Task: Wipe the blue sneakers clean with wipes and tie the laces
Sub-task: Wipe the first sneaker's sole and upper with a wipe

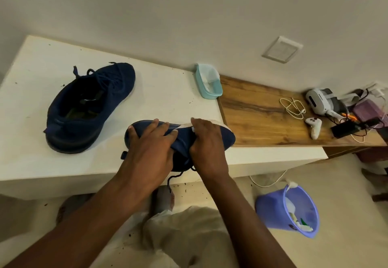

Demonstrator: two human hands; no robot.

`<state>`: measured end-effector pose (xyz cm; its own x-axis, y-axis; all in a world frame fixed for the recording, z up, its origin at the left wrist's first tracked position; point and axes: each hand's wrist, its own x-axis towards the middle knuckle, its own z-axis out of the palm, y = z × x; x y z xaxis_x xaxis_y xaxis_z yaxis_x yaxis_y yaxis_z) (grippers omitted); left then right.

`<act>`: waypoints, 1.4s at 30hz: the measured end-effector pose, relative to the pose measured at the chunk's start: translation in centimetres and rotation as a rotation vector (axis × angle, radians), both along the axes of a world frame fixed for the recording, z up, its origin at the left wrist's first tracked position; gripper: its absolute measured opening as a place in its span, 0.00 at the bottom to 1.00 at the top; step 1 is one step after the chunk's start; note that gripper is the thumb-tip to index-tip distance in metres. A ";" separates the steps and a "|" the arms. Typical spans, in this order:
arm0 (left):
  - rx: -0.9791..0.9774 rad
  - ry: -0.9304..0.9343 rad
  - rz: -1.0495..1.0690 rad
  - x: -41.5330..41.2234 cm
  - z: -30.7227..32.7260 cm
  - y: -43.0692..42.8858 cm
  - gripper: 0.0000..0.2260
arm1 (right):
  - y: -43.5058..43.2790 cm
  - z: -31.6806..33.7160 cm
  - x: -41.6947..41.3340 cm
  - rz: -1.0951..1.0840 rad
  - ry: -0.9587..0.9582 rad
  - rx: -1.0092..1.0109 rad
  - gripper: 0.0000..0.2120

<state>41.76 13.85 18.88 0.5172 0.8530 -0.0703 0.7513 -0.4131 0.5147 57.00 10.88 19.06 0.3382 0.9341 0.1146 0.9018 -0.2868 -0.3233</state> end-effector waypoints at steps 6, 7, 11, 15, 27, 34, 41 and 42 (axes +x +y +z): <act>0.012 -0.032 -0.002 0.0 0.0 -0.1 0.22 | -0.5 1.0 6.1 -0.288 0.009 0.163 0.14; 0.013 -0.048 0.002 0.0 0.0 -0.1 0.22 | -0.3 1.0 6.0 -0.255 0.014 0.169 0.14; 0.014 -0.007 0.001 0.0 0.1 -0.3 0.23 | 0.9 0.7 2.8 0.057 -0.124 -0.008 0.18; 0.024 -0.008 0.004 0.0 -0.1 -0.7 0.23 | 3.5 2.9 5.0 0.026 -0.322 -0.192 0.19; 0.027 0.060 -0.031 0.0 -0.2 -1.2 0.27 | 6.1 3.0 3.2 0.127 -0.220 -0.284 0.11; 0.028 0.003 -0.045 0.2 -0.2 -1.3 0.26 | 5.5 1.9 -0.8 0.186 -0.042 -0.224 0.11; 0.022 -0.111 0.040 -0.6 -0.6 -0.5 0.28 | 4.3 3.7 2.2 0.139 -0.297 -0.294 0.11; 0.003 -0.148 0.064 -0.9 -0.5 -0.2 0.31 | 4.1 4.0 2.2 0.119 -0.283 -0.287 0.10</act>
<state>40.85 13.68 18.37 0.4660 0.8848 0.0051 0.6924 -0.3682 0.6205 59.17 14.96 23.06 0.2189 0.9722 -0.0830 0.9757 -0.2180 0.0203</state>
